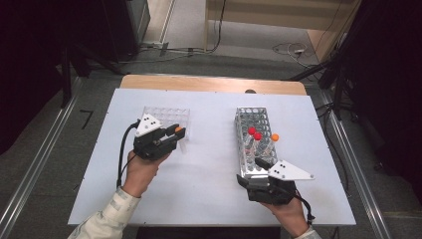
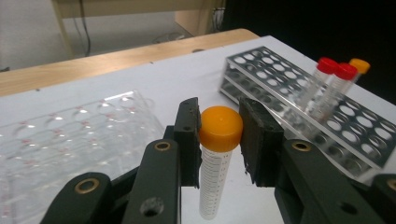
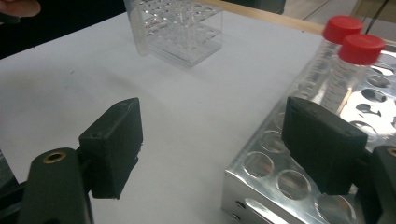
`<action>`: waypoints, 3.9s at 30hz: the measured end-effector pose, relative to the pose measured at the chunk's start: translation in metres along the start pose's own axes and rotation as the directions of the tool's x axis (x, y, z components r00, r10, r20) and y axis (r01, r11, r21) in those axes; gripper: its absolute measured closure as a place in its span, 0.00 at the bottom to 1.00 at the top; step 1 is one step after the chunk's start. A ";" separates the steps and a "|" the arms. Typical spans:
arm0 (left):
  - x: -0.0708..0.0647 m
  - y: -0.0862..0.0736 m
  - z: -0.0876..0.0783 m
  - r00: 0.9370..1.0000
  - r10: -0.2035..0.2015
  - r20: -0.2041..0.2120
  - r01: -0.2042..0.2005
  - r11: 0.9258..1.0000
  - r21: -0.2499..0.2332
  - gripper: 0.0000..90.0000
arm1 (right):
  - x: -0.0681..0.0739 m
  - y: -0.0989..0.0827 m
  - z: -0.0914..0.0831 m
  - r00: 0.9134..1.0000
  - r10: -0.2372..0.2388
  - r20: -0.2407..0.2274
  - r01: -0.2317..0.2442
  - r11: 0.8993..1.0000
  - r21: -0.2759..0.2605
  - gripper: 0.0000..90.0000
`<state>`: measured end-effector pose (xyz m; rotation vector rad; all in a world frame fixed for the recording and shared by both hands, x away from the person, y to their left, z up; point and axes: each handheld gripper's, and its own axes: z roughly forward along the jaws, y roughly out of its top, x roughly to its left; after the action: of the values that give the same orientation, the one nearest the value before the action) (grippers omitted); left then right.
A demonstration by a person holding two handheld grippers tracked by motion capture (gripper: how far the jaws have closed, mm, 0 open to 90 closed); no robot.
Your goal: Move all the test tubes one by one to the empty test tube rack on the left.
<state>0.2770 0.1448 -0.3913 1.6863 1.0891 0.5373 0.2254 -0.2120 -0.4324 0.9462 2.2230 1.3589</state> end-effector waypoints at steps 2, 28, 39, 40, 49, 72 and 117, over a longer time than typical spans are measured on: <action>0.007 0.004 -0.002 1.000 -0.011 -0.019 0.011 1.000 -0.011 0.78 | -0.004 -0.002 -0.003 1.000 0.010 0.010 -0.010 1.000 0.000 0.21; 0.047 0.041 0.025 0.977 -0.021 -0.211 0.014 0.999 -0.038 0.78 | -0.014 -0.003 -0.010 0.999 0.047 0.027 -0.046 0.999 -0.029 0.22; 0.046 0.034 0.033 0.972 0.004 -0.234 -0.011 1.000 -0.026 0.78 | -0.015 -0.003 -0.010 0.998 0.048 0.031 -0.047 0.998 -0.030 0.23; 0.046 0.032 0.034 0.971 0.007 -0.238 -0.014 1.000 -0.027 0.78 | -0.015 -0.003 -0.010 0.998 0.048 0.032 -0.047 0.998 -0.029 0.23; 0.046 0.007 0.049 0.969 0.036 -0.243 -0.036 0.999 0.003 0.78 | -0.015 -0.003 -0.009 0.999 0.040 0.034 -0.040 0.999 -0.025 0.23; 0.049 -0.005 0.042 0.983 -0.064 -0.171 0.061 0.998 -0.023 0.53 | -0.019 -0.005 -0.008 0.996 0.047 0.077 -0.046 0.999 -0.016 0.24; 0.024 -0.013 0.029 0.992 -0.103 -0.074 0.105 0.994 0.032 0.08 | -0.100 -0.016 0.031 0.975 0.085 0.206 -0.079 0.996 -0.038 0.76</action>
<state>0.3063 0.1519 -0.4182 1.6413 1.2377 0.5179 0.3096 -0.2681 -0.4645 1.1260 2.0234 1.2606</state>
